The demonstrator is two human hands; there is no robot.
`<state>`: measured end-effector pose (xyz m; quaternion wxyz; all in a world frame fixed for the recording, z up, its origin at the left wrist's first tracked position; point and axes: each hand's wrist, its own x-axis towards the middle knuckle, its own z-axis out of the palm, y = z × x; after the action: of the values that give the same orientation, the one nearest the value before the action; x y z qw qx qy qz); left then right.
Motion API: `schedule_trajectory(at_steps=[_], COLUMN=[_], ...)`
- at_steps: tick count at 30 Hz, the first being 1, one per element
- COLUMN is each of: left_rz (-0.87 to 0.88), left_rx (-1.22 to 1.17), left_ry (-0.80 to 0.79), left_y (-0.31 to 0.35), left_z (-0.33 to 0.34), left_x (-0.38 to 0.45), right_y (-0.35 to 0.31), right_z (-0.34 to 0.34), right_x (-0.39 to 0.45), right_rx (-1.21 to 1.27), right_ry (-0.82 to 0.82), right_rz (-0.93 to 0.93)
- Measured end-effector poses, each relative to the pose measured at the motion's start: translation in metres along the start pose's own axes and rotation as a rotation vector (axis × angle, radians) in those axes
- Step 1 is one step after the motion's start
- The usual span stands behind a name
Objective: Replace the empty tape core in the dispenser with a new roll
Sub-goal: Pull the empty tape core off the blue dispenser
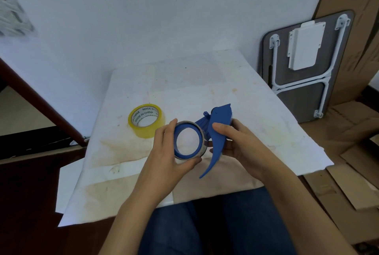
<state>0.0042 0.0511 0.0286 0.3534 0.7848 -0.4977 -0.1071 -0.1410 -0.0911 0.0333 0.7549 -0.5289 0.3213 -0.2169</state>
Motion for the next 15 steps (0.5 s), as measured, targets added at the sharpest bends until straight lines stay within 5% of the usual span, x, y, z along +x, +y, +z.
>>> schedule_trajectory(at_steps=[15], left_rz=[0.018], left_rx=[0.020], left_ry=[-0.045], left_y=[-0.009], left_z=[0.001], left_x=[-0.003], right_y=[0.014], right_z=[0.001], right_x=[0.002], right_rx=[0.010], right_ry=[0.081], right_rz=[-0.001])
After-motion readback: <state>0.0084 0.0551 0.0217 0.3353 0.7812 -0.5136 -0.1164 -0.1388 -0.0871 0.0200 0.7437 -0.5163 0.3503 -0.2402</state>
